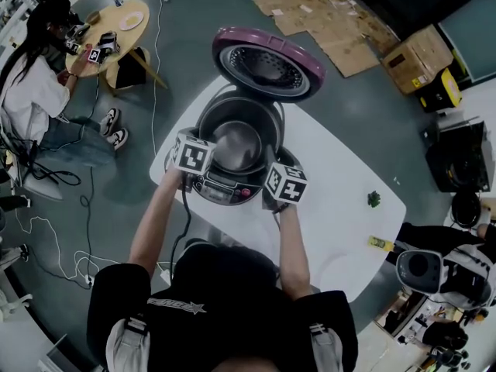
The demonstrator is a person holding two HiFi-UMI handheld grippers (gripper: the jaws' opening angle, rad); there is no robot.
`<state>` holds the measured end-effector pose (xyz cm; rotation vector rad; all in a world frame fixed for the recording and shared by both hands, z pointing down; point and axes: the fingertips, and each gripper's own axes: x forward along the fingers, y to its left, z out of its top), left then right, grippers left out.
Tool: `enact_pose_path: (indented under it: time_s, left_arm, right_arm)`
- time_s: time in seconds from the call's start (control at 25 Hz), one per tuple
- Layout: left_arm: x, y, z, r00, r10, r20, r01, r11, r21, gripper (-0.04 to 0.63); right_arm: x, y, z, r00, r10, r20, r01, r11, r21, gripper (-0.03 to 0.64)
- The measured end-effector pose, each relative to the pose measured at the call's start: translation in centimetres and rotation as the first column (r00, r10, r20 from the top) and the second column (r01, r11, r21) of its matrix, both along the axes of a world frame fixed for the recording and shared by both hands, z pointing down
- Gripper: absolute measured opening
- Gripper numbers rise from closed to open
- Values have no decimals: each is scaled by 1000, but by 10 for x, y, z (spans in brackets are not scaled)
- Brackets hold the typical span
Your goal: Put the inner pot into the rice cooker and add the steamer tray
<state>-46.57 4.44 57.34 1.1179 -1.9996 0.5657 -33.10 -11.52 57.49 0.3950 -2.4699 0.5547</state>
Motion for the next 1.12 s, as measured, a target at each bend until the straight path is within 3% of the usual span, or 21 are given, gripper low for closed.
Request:
enact_pose_path:
  time_s: [0.2,0.68,0.92,1.12]
  left_arm:
    - [1,1,-5,999,-6,42,4,999,41,183]
    - [19,1,-50,992,-33,122,12,985,169,183]
    - [37,-2,-103,976,-59,208,-6,954,299,181]
    - [67,-10,-148,958,-61,280,-69,898,434,164]
  right_arm:
    - [8,-4,-4,1000,17,8,-17,999,35,156]
    - [36,-13,-48,998,15,63,-25,989,147,156]
    - [62,-13,-99,992,0,130,-38,957,288,156]
    - [96,-15,-141,978,0,208,-84,915,395,156]
